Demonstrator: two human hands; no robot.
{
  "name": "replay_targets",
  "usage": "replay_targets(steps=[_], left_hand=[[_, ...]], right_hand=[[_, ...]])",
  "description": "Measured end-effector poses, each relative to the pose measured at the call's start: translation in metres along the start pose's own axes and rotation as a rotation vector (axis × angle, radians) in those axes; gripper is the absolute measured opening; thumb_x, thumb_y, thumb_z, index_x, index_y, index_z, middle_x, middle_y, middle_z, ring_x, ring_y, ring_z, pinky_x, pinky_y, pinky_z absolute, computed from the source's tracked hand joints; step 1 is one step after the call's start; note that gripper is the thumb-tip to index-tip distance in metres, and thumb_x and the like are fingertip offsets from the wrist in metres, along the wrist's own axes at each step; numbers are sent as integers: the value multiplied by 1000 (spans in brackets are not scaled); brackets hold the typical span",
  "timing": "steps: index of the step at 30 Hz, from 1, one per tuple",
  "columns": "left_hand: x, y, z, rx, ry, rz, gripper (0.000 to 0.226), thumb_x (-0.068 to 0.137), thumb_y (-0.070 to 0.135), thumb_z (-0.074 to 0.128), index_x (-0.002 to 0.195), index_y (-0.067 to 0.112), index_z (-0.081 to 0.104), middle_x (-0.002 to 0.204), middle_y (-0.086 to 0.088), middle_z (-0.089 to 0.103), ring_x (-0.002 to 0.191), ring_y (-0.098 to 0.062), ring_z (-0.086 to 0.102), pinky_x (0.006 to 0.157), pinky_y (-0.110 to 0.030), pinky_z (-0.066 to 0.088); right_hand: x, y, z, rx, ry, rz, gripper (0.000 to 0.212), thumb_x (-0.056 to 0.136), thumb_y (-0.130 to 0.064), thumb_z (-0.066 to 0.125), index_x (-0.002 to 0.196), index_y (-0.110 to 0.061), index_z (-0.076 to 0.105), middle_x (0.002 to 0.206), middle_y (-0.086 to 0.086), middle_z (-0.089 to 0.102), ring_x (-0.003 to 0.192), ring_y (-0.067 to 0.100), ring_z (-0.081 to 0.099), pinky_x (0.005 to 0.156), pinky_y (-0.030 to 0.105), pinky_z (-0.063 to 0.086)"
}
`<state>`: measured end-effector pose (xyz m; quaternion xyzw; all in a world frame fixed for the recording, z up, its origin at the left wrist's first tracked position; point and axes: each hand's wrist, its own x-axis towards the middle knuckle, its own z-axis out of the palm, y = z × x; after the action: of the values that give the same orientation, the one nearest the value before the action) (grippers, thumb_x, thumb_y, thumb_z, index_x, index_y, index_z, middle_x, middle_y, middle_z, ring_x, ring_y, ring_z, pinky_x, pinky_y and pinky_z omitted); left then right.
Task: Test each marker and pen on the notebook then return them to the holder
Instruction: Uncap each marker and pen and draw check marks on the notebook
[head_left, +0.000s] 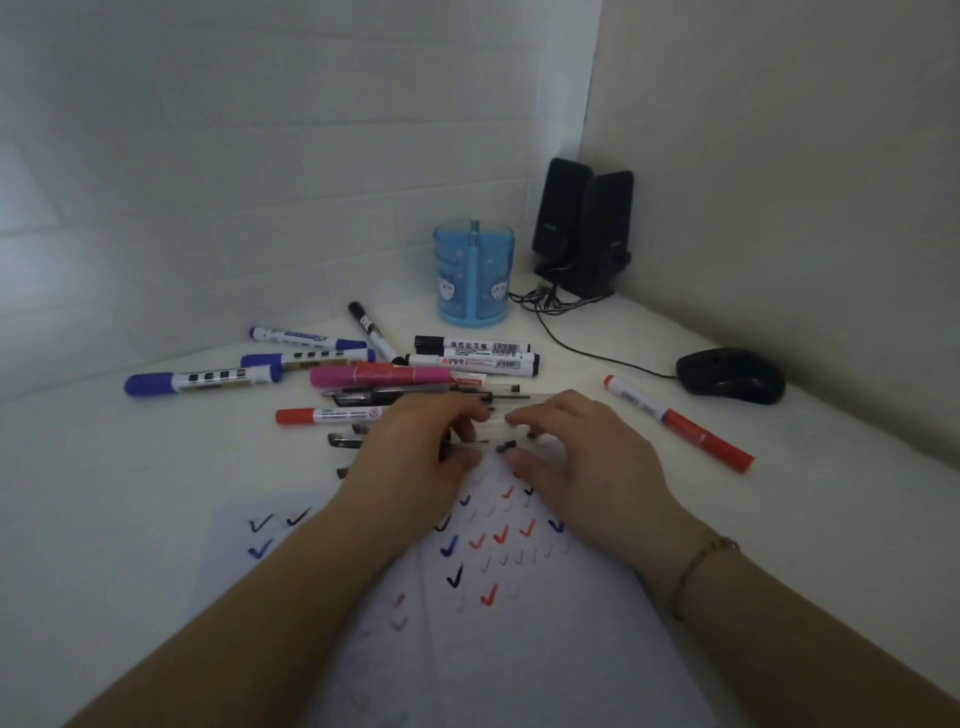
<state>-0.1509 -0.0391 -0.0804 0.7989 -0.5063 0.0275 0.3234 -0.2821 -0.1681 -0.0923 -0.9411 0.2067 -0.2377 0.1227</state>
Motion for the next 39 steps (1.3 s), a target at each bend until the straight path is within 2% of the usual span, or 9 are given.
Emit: replay_targets(steps=[7, 11, 14, 20, 24, 28, 32, 36, 39], left_hand=[[-3, 2, 1, 24, 70, 181, 28, 84, 37, 63, 110, 29, 61, 99, 19, 57, 94, 1, 48, 89, -23, 43], [-2, -3, -3, 97, 160, 71, 26, 87, 41, 59, 109, 28, 63, 101, 16, 61, 92, 0, 46, 86, -19, 35], [-2, -10, -4, 154, 165, -26, 24, 85, 35, 65, 108, 29, 63, 101, 13, 62, 93, -5, 49, 91, -28, 42], [2, -27, -17, 300, 182, -286, 30, 91, 23, 51, 120, 29, 55, 123, 4, 56, 121, -21, 42, 104, -46, 29], [5, -39, -26, 322, 117, -392, 27, 91, 16, 49, 116, 25, 56, 125, 0, 53, 118, -23, 44, 104, -48, 28], [8, -49, -35, 316, 54, -432, 17, 94, 28, 53, 110, 23, 57, 120, -2, 51, 115, -23, 45, 104, -47, 29], [8, -52, -42, 424, -44, -459, 18, 95, 41, 48, 101, 30, 60, 108, 2, 55, 109, -23, 46, 100, -46, 28], [8, -51, -43, 391, 78, -357, 19, 99, 33, 41, 101, 27, 59, 100, 4, 58, 101, -24, 52, 95, -45, 33], [8, -44, -51, 232, 306, -264, 22, 102, 30, 32, 93, 19, 49, 75, -1, 56, 65, -18, 51, 58, -34, 38]], right_hand=[[0, -3, -13, 34, 55, -53, 21, 87, -47, 47, 96, -36, 64, 90, -22, 57, 84, 1, 46, 70, 21, 39], [-1, 15, -32, 185, 140, 76, 11, 88, -38, 49, 93, -37, 59, 80, -26, 54, 74, -9, 46, 67, 18, 35], [-1, 36, -37, 244, 215, 196, 6, 88, -26, 61, 90, -30, 65, 75, -24, 55, 68, -14, 47, 63, 15, 32], [5, 54, -27, 254, 386, 381, 6, 85, -26, 67, 85, -31, 68, 85, -7, 70, 54, 5, 52, 59, 13, 36], [1, 51, -33, 147, 342, 464, 10, 83, -41, 67, 86, -32, 70, 82, -15, 66, 65, 5, 53, 61, 20, 36], [0, 38, -26, 71, 173, 409, 11, 81, -40, 67, 91, -35, 68, 80, -23, 63, 85, 4, 58, 75, 24, 40], [4, 30, -22, 153, 252, 392, 10, 81, -38, 69, 92, -35, 69, 80, -25, 60, 73, -3, 51, 68, 17, 38], [5, 24, -31, 177, 410, 427, 12, 82, -36, 69, 92, -31, 72, 71, -23, 56, 60, 1, 45, 63, 18, 34], [6, 11, -25, 181, 268, 408, 9, 83, -37, 67, 91, -38, 68, 75, -25, 58, 61, -3, 48, 58, 13, 36]])
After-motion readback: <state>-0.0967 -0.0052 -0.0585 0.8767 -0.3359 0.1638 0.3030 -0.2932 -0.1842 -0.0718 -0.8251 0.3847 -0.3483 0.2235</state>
